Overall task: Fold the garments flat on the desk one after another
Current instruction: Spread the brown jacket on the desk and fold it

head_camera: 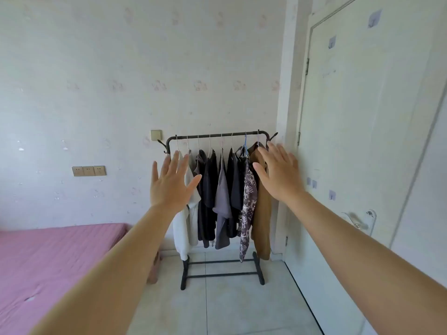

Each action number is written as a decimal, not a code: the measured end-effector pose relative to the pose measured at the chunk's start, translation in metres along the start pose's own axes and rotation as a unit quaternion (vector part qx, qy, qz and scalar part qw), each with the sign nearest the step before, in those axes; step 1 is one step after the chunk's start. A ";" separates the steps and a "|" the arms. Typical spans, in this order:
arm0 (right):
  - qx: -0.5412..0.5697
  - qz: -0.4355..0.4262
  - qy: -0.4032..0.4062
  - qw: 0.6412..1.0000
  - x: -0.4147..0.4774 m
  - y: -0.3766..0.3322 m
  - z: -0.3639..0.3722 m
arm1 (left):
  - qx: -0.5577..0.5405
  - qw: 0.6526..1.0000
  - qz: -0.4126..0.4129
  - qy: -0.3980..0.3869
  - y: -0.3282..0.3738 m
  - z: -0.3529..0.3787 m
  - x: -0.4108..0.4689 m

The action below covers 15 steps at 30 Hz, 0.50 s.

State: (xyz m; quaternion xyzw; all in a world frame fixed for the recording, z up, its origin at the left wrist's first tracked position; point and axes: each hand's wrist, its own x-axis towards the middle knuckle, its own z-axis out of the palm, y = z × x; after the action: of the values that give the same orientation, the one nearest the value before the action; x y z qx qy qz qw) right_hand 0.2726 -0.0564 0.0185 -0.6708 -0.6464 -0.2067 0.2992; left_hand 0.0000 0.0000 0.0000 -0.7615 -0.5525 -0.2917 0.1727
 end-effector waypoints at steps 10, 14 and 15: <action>0.028 0.036 -0.088 0.995 0.011 0.057 0.126 | -0.064 0.994 0.035 -0.076 -0.005 0.155 0.042; 0.046 0.058 -0.124 0.990 0.039 0.079 0.183 | -0.102 0.989 0.038 -0.104 -0.018 0.219 0.072; 0.052 0.068 -0.133 0.987 0.050 0.085 0.199 | -0.111 0.987 0.034 -0.113 -0.023 0.236 0.082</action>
State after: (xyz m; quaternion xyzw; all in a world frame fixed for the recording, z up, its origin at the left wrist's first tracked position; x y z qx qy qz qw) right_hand 0.3389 0.1151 -0.1062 -0.7184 -0.6429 -0.0614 0.2584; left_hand 0.0566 0.2066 -0.1312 -0.8223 -0.5064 -0.2573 0.0340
